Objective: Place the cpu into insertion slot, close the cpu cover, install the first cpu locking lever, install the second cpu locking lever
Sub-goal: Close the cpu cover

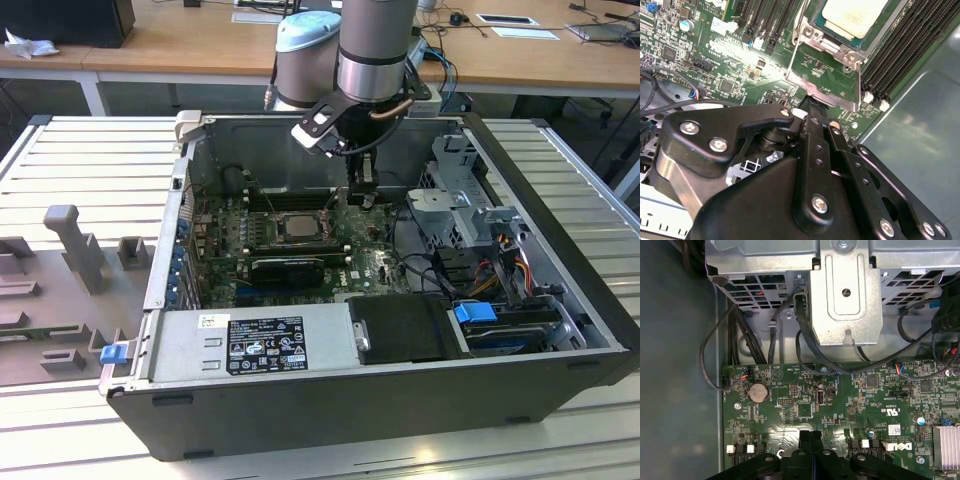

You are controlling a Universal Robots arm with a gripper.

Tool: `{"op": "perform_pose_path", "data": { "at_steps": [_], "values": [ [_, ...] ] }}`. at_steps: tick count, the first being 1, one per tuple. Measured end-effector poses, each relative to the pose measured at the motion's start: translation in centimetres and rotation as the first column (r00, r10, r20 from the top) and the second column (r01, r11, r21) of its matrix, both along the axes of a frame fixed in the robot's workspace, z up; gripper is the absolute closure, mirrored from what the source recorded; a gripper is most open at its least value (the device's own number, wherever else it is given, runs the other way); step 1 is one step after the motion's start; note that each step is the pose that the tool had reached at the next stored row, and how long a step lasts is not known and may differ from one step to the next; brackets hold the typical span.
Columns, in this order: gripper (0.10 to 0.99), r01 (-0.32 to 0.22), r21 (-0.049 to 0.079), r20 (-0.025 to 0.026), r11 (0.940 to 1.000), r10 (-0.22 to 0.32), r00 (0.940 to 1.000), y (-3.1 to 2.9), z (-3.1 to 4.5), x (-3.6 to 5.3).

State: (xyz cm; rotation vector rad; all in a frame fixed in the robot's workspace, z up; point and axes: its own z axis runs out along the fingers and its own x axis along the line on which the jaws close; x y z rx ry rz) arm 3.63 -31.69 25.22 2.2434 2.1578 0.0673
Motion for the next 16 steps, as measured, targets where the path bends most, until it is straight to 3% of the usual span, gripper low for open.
{"op": "perform_pose_path", "data": {
  "at_steps": [16],
  "values": [
    [0.98, 0.0, 0.0, 0.0, 1.0, 0.0, 1.0, 0.0, 0.0, -0.36]
  ]
}}
